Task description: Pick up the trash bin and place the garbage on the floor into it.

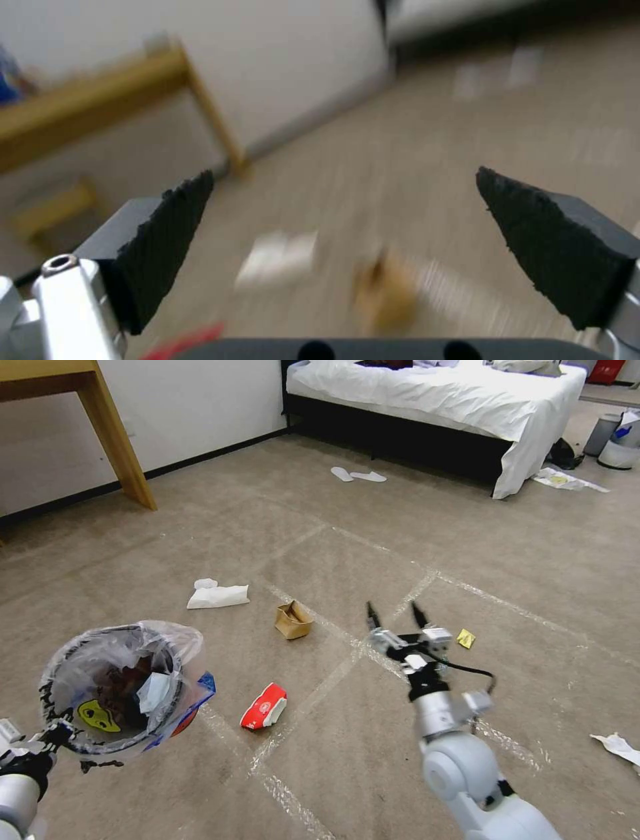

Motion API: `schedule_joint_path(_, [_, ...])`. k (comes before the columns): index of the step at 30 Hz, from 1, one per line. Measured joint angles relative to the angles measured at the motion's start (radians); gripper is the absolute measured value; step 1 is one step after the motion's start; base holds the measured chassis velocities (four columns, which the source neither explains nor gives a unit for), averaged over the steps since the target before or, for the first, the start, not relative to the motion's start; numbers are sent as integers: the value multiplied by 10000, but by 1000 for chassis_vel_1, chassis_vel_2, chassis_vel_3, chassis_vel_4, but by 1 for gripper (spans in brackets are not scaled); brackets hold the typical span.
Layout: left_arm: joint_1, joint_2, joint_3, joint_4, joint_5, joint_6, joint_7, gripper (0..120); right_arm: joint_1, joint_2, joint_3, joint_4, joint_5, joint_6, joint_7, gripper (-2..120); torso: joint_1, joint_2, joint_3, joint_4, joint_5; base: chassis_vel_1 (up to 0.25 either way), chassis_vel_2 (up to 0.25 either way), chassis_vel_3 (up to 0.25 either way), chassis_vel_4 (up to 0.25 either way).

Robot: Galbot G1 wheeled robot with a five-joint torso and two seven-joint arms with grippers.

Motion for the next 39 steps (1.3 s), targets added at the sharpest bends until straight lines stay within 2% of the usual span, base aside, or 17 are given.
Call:
schedule_joint_path(1, [3,-16,-10,-5,-1,0,-10,0,373,107,-505,-138,818,-613,636,100,0,0,0,-1,0,0,0,0,0])
schedule_joint_path(2, [3,-16,-10,-5,-1,0,-10,0,373,107,-505,-138,818,-613,636,100,0,0,0,-1,0,0,0,0,0])
schedule_joint_path(4, [41,-69,-68,-61,-2,-1,-23,0,1297,614,-1557,-802,2674,-2220,2138,100,0,0,1,1,-1,0,0,0,0])
schedule_joint_path(5, [41,-69,-68,-61,-2,-1,-23,0,1297,614,-1557,-802,2674,-2220,2138,100,0,0,1,1,-1,0,0,0,0])
schedule_joint_path(6, [53,-84,-95,-78,-6,0,-23,0,1471,746,-1752,-981,3025,-2538,2481,100,0,0,1,1,0,0,0,0,0])
schedule_joint_path(7, [81,-128,-160,-114,-27,0,-26,0,1936,1105,-2208,-1476,3953,-3236,3377,100,0,0,0,0,0,0,0,0,0])
schedule_joint_path(8, [81,-128,-160,-114,-27,0,-26,0,1936,1105,-2208,-1476,3953,-3236,3377,100,0,0,0,0,0,0,0,0,0])
schedule_joint_path(10, [147,-208,-265,-171,-46,-3,-27,0,2767,1807,-2905,-2625,5600,-4232,4868,100,1,0,1,2,-1,0,0,0,0])
schedule_joint_path(12, [160,-237,-292,-188,-47,-4,-27,0,2965,1987,-3028,-2985,5851,-4375,5105,100,1,0,1,1,-1,0,0,0,0])
schedule_joint_path(14, [175,-297,-344,-212,-49,-15,-24,0,3408,2475,-3283,-4107,6179,-4601,5448,100,1,0,0,-1,0,0,0,0,0])
schedule_joint_path(15, [175,-297,-344,-212,-49,-15,-24,0,3408,2475,-3283,-4107,6179,-4601,5448,100,1,0,0,-1,0,0,0,0,0])
schedule_joint_path(17, [190,-335,-388,-219,-50,-37,-14,0,3733,2983,-3422,-5312,6253,-4647,5529,100,1,0,1,-1,-2,0,0,0,0])
schedule_joint_path(21, [190,-345,-441,-217,-50,-46,-3,0,3891,3385,-3495,-6084,6258,-4662,5515,100,1,-1,2,-2,-2,0,0,0,0])
schedule_joint_path(23, [181,-324,-508,-183,-92,-57,3,0,4085,3887,-3541,-6896,6215,-4666,5359,100,1,0,1,-1,-1,0,0,0,0])
schedule_joint_path(26, [159,-294,-558,-145,-147,-61,5,0,4304,4221,-3539,-7589,6110,-4654,5125,100,1,0,1,1,2,0,0,0,0])
schedule_joint_path(33, [127,-165,-721,-11,-299,-77,8,0,4759,4264,-3494,-9047,5736,-4475,4527,100,1,0,1,-2,1,0,0,0,0])
schedule_joint_path(39, [124,-96,-779,-7,-395,-81,9,0,4899,4243,-3484,-9684,5692,-4388,4094,100,1,0,1,-2,0,0,0,0,0])
